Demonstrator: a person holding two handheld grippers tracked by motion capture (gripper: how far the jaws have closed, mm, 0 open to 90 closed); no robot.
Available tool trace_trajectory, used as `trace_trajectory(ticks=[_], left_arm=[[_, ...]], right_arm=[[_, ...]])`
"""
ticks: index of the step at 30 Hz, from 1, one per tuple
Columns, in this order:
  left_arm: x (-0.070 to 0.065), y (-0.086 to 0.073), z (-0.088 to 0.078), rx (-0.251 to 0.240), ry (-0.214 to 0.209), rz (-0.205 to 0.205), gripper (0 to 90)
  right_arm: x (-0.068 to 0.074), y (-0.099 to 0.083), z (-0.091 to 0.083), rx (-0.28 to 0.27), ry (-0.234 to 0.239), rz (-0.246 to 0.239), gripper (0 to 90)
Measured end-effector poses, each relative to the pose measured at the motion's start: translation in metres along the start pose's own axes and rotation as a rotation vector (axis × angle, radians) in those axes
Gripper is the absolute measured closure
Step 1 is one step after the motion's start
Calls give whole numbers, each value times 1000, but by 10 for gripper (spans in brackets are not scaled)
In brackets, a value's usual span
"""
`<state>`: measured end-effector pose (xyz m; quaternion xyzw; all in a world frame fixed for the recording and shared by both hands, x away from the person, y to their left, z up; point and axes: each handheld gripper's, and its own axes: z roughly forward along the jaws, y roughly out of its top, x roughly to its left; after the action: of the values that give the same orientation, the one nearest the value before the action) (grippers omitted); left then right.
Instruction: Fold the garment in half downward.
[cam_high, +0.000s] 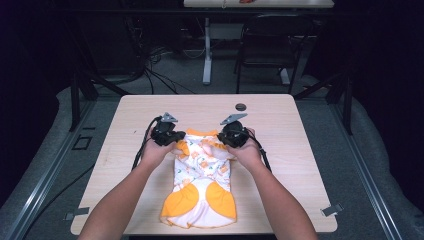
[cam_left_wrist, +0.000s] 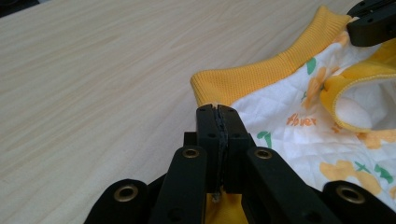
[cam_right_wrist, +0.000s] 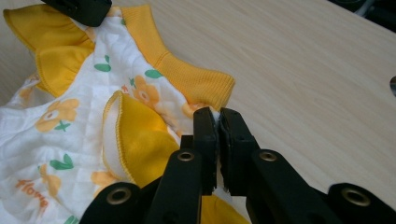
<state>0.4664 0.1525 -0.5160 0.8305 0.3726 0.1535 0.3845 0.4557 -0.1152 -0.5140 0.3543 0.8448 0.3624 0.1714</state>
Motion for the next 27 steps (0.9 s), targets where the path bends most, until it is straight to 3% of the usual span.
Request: trace_trajectory(ticks=[19,24,27], left_arm=[[5,29,-32,-84,37,26,890],[3,38,-40,-111,37,53,890],[2,36,-39,-100,40,61,890]], right_arm=[[5,48,-33,-60,-85,-118,855],[5,54,-40,-87,-101,-127,855],[5,52,-41,-86,-101,-138,855]])
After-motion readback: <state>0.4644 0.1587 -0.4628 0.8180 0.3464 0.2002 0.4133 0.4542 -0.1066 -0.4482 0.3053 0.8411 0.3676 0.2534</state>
